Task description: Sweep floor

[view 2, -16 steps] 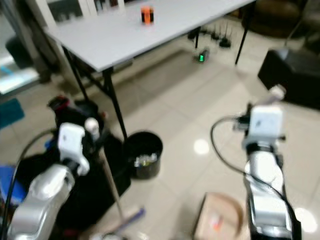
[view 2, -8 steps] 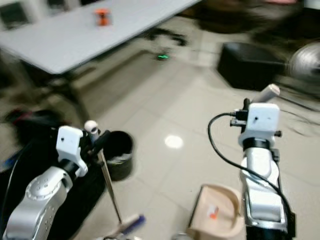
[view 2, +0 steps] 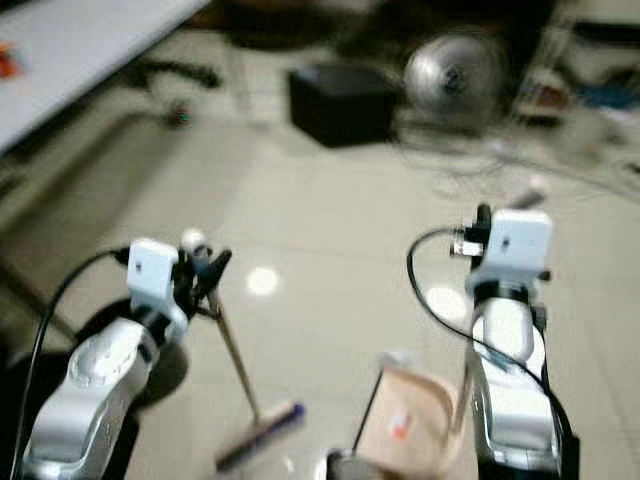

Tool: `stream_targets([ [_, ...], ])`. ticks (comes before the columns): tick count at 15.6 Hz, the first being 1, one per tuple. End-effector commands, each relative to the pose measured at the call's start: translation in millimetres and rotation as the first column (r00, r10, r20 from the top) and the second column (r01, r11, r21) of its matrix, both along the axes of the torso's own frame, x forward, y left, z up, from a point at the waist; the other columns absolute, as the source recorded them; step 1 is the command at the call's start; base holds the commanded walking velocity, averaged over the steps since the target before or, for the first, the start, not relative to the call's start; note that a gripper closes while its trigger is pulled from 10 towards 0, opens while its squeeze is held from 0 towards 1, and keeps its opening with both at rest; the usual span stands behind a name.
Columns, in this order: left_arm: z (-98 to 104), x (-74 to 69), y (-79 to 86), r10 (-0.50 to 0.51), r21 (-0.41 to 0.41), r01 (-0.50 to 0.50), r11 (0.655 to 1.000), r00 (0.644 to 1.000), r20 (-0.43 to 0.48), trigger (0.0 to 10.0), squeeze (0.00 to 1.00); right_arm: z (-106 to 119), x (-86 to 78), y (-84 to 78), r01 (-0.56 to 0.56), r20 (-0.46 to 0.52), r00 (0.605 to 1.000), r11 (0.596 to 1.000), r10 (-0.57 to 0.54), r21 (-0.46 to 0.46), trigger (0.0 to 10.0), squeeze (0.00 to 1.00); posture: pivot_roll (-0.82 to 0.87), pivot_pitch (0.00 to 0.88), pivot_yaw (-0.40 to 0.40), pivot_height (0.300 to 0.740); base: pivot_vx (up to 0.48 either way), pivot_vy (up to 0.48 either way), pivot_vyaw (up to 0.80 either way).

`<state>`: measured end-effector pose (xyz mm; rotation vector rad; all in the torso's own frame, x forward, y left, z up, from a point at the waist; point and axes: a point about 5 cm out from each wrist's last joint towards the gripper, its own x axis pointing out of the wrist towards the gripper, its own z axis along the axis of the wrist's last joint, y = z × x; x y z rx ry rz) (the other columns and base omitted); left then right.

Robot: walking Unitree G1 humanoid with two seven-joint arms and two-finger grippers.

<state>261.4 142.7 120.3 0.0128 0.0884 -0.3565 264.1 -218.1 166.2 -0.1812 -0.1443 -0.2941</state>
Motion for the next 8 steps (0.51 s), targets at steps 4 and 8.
stream_targets([
  [4,10.1,3.3,3.6,0.042,-0.022,-0.041,0.999,0.998,0.047,10.0,0.00,3.4,-1.5,-0.4,0.002,0.001,1.000,1.000,-0.002,-0.005,10.0,0.00,0.04,0.049,0.068,0.740,0.000,0.000,-0.80],
  [8,13.6,2.5,4.6,0.043,-0.016,-0.042,0.999,0.996,0.084,10.0,0.00,5.9,-2.9,1.5,-0.002,0.004,1.000,1.000,0.002,0.004,10.0,0.00,0.04,0.035,0.066,0.740,0.000,0.000,-0.80],
])
